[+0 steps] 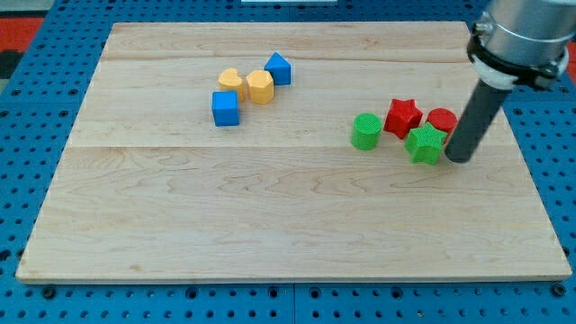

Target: Move the red circle to the left

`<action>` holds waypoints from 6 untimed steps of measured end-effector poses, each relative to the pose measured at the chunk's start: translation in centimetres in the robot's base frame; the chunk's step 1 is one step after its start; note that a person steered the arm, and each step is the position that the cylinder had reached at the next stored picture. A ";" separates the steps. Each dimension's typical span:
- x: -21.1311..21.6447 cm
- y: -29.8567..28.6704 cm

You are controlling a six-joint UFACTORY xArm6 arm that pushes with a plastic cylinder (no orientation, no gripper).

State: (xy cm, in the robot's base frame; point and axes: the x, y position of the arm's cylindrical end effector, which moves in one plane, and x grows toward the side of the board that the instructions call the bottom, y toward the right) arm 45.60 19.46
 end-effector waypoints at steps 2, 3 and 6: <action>-1.1 7.2; -3.8 7.1; -1.3 7.6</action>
State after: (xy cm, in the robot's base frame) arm 44.30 27.06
